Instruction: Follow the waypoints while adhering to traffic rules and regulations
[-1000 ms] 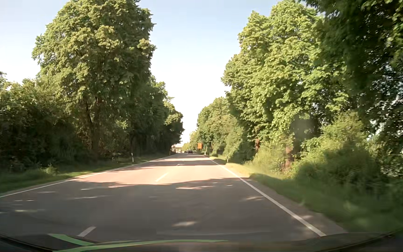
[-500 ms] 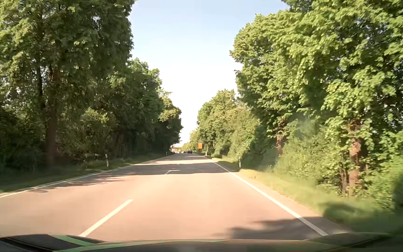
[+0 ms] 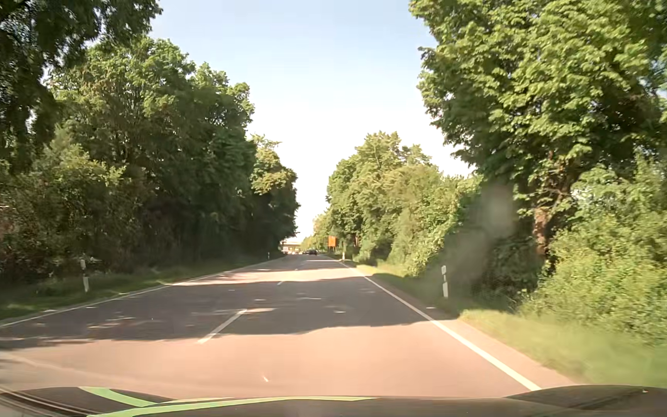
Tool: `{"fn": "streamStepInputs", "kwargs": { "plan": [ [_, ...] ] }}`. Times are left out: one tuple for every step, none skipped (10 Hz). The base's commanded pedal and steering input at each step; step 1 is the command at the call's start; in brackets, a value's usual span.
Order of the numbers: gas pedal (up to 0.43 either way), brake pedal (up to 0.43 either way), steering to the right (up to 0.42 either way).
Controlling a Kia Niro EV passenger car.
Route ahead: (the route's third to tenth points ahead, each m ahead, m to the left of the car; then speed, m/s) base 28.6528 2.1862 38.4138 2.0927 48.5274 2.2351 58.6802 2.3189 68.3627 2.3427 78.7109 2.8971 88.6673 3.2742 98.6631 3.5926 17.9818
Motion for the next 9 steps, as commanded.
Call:
{"fn": "streamStepInputs", "kwargs": {
  "plan": [
    [0.130, 0.000, 0.000],
    [0.130, 0.000, 0.000],
    [0.130, 0.000, 0.000],
    [0.130, 0.000, 0.000],
    [0.130, 0.000, 0.000],
    [0.130, 0.000, 0.000],
    [0.130, 0.000, -0.001],
    [0.130, 0.000, 0.000],
    [0.130, 0.000, -0.001]
  ]
}}
